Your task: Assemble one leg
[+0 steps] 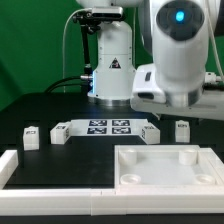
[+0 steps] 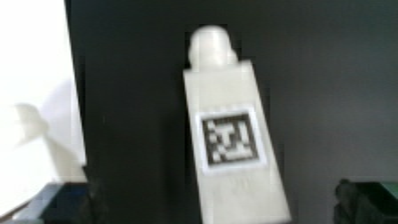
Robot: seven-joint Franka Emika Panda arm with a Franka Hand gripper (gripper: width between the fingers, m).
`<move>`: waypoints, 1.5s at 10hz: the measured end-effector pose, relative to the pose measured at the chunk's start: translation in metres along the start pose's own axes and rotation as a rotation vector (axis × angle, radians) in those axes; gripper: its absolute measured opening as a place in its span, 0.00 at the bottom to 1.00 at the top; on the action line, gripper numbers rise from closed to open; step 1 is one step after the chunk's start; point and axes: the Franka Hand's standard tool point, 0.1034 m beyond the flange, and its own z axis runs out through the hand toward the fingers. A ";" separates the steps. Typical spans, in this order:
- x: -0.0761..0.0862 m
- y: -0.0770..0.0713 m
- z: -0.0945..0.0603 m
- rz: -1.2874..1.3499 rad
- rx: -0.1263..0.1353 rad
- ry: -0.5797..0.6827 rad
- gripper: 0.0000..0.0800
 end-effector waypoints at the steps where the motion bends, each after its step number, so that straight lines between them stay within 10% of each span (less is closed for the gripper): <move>1: 0.002 0.000 0.006 -0.021 0.002 -0.080 0.81; 9: 0.000 -0.015 0.039 -0.092 -0.020 -0.073 0.81; 11: 0.000 -0.015 0.039 -0.092 -0.020 -0.073 0.50; 15: 0.000 -0.015 0.039 -0.092 -0.020 -0.074 0.36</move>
Offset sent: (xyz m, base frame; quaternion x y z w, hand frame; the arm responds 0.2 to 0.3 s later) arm -0.0188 0.0260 -0.0124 0.0099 0.0067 -0.0771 0.9970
